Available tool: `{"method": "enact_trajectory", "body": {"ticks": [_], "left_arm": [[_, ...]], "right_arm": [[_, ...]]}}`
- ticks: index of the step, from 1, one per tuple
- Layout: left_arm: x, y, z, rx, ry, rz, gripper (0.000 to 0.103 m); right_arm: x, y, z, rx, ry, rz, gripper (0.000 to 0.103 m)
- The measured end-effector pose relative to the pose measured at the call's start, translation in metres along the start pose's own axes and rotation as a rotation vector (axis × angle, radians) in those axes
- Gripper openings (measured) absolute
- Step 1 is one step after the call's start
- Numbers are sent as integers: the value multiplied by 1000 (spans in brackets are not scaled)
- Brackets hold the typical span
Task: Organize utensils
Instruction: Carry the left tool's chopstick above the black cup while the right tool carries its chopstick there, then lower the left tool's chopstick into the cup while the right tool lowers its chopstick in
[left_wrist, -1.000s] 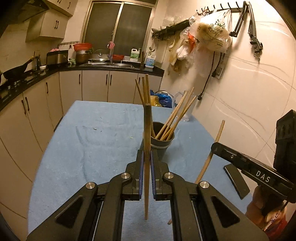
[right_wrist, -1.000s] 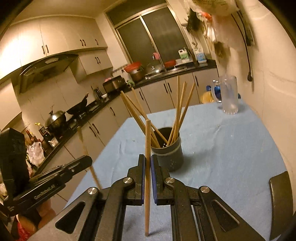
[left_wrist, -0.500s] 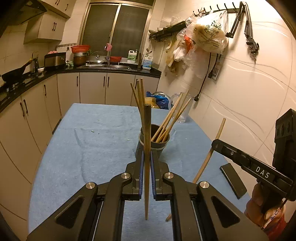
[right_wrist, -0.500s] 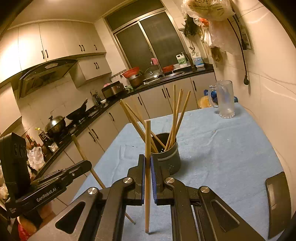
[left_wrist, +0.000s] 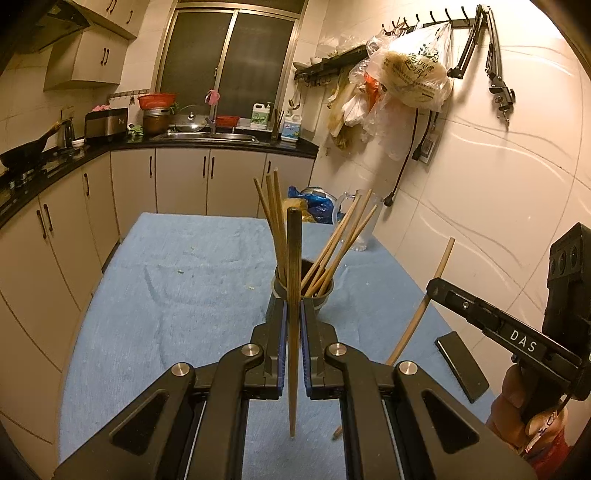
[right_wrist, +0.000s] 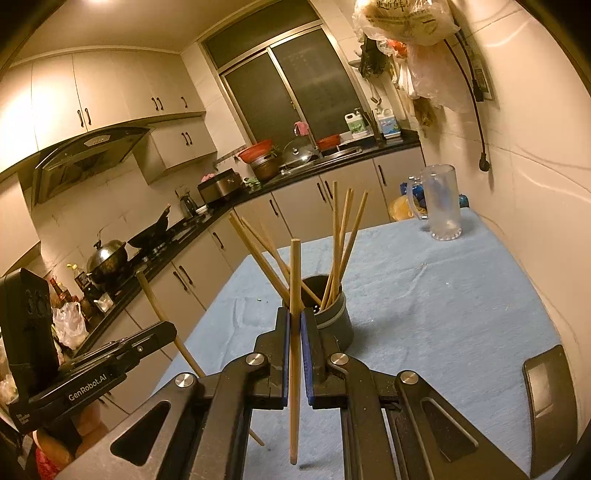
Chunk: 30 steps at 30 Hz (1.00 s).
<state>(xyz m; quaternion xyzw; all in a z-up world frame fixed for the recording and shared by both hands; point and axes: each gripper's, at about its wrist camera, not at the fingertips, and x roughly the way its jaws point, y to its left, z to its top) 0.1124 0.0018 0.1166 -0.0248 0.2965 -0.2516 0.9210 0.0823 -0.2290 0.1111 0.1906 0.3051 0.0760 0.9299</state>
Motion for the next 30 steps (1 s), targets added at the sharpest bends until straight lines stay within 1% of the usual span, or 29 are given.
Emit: {"method": "enact_trajectory", "body": {"ticks": [7, 10, 17, 23, 30], "left_arm": [[-2, -7, 21, 11, -26, -8, 7], [-3, -12, 34, 20, -46, -8, 7], [-2, -18, 63, 26, -97, -8, 7], [5, -19, 92, 10, -146, 2, 7], [18, -20, 116, -5, -201, -10, 7]], "right_arm": [[-7, 1, 20, 0, -49, -11, 7], [-12, 3, 32, -4, -87, -20, 7], [-11, 2, 59, 21, -139, -21, 7], [-4, 1, 82, 45, -193, -46, 7], [6, -6, 101, 74, -251, -76, 7]]}}
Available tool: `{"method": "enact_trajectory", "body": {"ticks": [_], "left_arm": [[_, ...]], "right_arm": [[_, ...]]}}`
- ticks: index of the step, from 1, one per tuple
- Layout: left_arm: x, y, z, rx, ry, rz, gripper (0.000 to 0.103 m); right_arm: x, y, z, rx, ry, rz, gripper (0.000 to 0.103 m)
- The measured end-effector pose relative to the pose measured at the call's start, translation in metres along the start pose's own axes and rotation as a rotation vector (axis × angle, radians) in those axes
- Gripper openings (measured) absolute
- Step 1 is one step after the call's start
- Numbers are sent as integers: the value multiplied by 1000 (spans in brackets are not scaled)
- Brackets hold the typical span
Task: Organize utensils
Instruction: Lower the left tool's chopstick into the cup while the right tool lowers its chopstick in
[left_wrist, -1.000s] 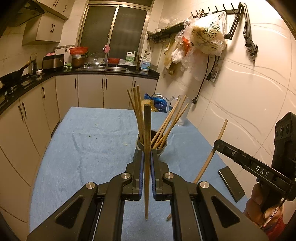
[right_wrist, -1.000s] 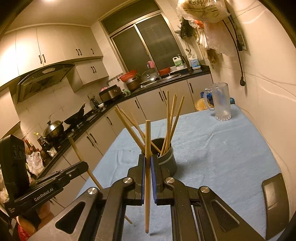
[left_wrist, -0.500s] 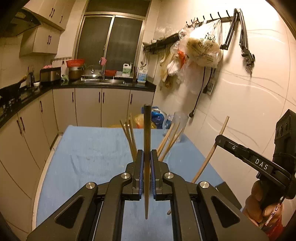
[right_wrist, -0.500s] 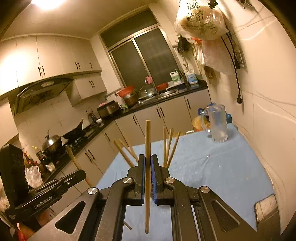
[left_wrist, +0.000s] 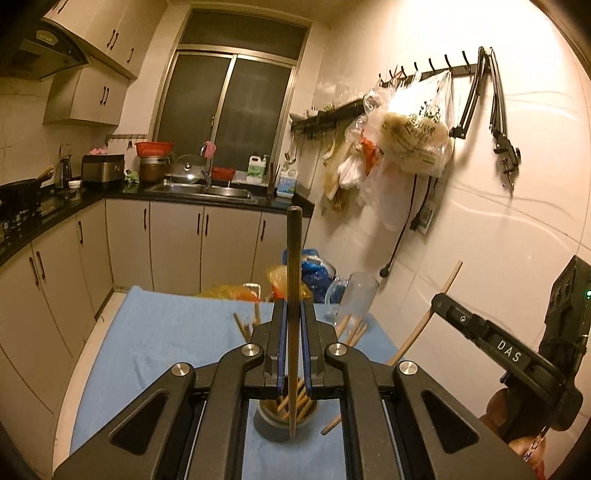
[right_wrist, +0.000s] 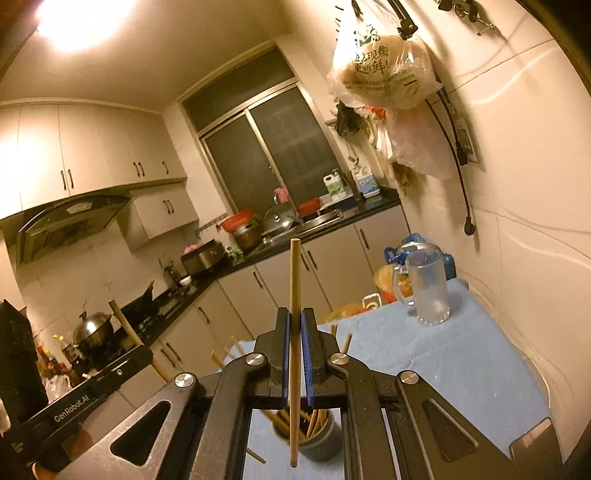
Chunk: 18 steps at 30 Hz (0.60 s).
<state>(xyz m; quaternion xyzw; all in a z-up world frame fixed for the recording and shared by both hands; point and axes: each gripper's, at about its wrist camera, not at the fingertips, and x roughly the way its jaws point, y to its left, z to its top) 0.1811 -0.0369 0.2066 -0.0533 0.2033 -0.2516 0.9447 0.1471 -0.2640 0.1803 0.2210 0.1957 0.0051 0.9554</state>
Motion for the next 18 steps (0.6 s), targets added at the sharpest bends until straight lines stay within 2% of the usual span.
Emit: {"method": "enact_trajectory", "body": {"ticks": [10, 18], "left_arm": [[36, 4, 5, -16, -17, -1, 7], [57, 10, -17, -17, 18, -10, 7]], "right_arm": [[33, -7, 8, 15, -22, -34, 7], [60, -17, -11, 22, 35, -45, 7]]}}
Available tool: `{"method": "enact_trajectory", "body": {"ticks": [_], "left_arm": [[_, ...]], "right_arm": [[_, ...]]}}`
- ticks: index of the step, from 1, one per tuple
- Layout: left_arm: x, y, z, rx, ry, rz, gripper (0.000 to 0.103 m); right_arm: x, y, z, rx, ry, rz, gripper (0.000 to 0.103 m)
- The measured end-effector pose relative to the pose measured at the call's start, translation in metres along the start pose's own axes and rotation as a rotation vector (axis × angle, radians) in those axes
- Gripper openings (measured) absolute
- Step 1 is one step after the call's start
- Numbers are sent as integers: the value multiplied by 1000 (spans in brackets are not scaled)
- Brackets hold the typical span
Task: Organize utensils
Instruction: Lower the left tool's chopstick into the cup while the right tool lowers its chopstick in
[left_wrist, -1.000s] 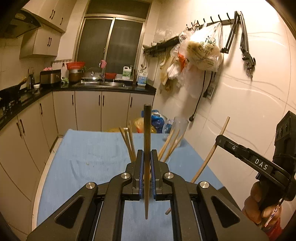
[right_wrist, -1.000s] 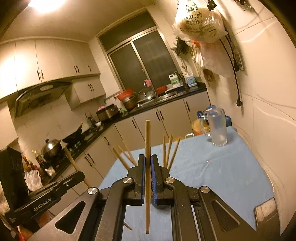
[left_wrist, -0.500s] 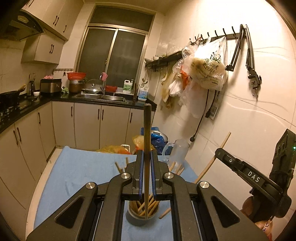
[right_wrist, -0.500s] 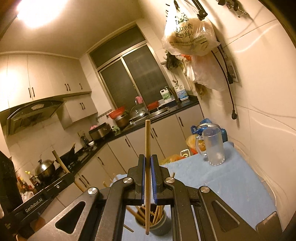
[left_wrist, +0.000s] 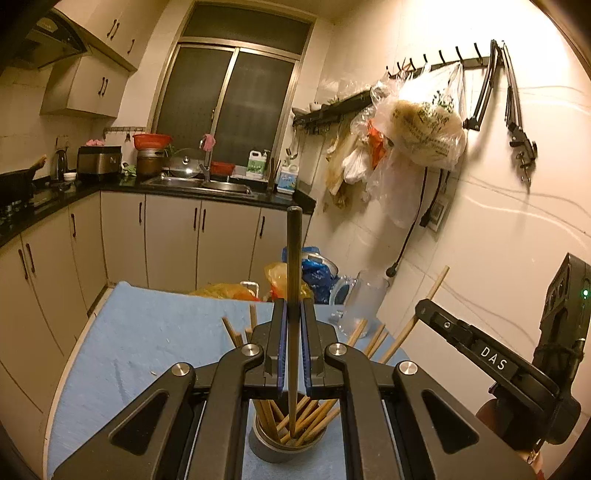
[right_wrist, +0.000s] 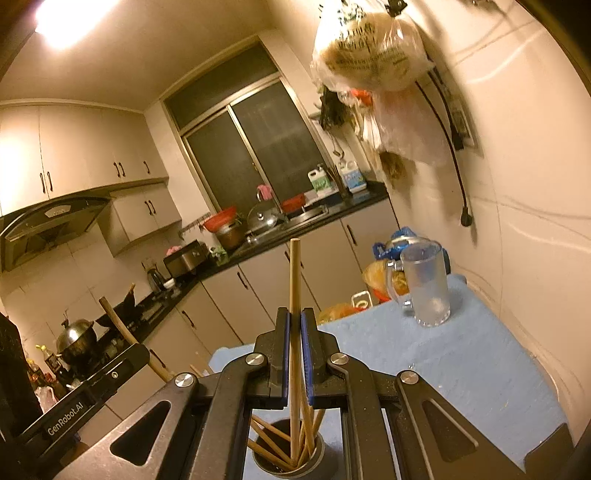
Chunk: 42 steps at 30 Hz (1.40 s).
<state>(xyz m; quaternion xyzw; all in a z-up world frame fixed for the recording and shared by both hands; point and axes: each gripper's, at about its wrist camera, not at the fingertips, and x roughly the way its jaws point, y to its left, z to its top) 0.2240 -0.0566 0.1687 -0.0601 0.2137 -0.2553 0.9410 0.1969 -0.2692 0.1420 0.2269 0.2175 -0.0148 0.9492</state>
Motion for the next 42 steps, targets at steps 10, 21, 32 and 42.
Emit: {"method": "enact_trajectory", "body": {"ticks": [10, 21, 32, 42], "left_arm": [[16, 7, -34, 18, 62, 5, 7], [20, 13, -55, 3, 92, 9, 7], [19, 16, -60, -1, 97, 14, 8], [12, 17, -65, -1, 104, 27, 20]], "right_arm": [[16, -5, -30, -14, 87, 0, 7], [25, -2, -52, -46, 154, 7, 8], [21, 1, -55, -62, 184, 28, 8], [13, 4, -53, -72, 175, 27, 9]]}}
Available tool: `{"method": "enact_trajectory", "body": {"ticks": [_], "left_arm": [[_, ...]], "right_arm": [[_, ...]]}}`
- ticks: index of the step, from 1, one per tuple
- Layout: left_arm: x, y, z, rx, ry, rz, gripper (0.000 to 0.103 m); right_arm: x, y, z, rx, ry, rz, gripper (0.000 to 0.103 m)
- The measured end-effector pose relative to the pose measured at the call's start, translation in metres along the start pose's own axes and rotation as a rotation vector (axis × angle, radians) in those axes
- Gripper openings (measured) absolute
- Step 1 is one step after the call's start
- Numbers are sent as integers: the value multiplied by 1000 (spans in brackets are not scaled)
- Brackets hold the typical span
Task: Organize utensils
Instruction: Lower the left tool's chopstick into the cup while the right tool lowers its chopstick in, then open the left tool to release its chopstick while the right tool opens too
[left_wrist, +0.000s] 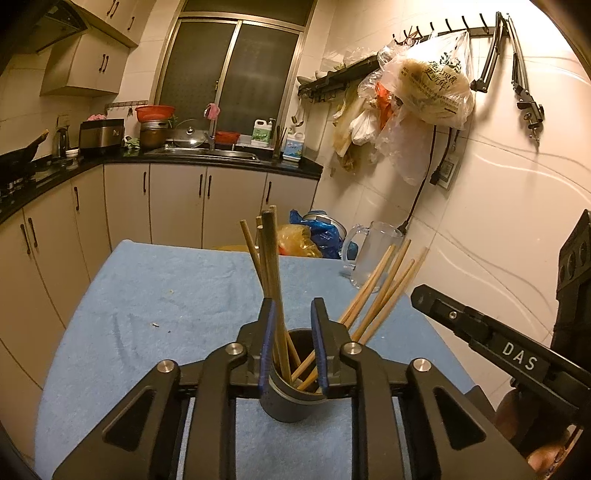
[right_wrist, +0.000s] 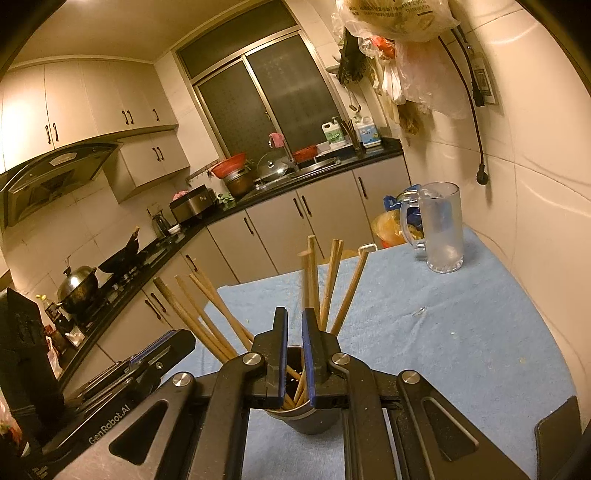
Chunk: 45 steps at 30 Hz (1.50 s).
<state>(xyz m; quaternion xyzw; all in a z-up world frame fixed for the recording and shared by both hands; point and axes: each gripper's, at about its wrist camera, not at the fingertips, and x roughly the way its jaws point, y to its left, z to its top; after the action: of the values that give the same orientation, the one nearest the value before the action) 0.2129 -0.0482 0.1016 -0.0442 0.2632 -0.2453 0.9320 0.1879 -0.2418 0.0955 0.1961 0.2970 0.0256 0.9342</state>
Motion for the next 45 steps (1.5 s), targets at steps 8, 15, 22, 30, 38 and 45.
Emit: {"method": "enact_trajectory", "body": {"ticks": [8, 15, 22, 30, 38, 45], "left_arm": [[4, 5, -4, -6, 15, 24, 25], [14, 13, -6, -27, 37, 40, 28], [24, 17, -9, -39, 58, 64, 37], [33, 21, -9, -53, 74, 94, 40], [46, 27, -12, -63, 96, 127, 45], [48, 35, -16, -65, 109, 158, 49]], "right_arm": [[-5, 3, -3, -10, -1, -5, 11], [3, 3, -2, -15, 16, -31, 11], [9, 1, -3, -15, 34, -37, 11], [20, 0, -4, -13, 48, -43, 11], [34, -5, -7, -18, 71, -41, 11], [47, -3, -10, -31, 106, -14, 11]]}}
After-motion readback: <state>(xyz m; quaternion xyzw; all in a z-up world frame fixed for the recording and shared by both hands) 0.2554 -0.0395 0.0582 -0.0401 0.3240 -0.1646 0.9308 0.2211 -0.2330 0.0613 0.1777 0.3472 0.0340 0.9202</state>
